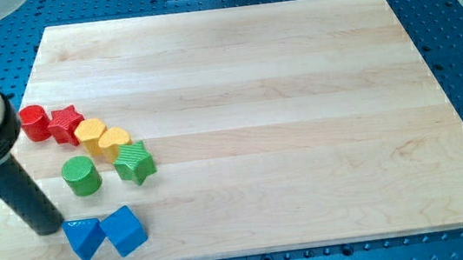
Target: Slide the blue cube parallel to the right of the yellow heart
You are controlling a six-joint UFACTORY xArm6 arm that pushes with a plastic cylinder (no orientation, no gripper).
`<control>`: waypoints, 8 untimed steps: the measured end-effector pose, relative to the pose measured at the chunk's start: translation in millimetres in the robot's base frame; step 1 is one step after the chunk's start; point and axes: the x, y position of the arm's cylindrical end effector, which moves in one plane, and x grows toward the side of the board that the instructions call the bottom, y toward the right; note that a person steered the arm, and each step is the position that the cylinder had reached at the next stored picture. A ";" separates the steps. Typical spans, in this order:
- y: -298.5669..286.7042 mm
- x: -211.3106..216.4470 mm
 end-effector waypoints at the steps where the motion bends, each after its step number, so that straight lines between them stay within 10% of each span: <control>1: 6.5 20.5; 8: 199.9 22.7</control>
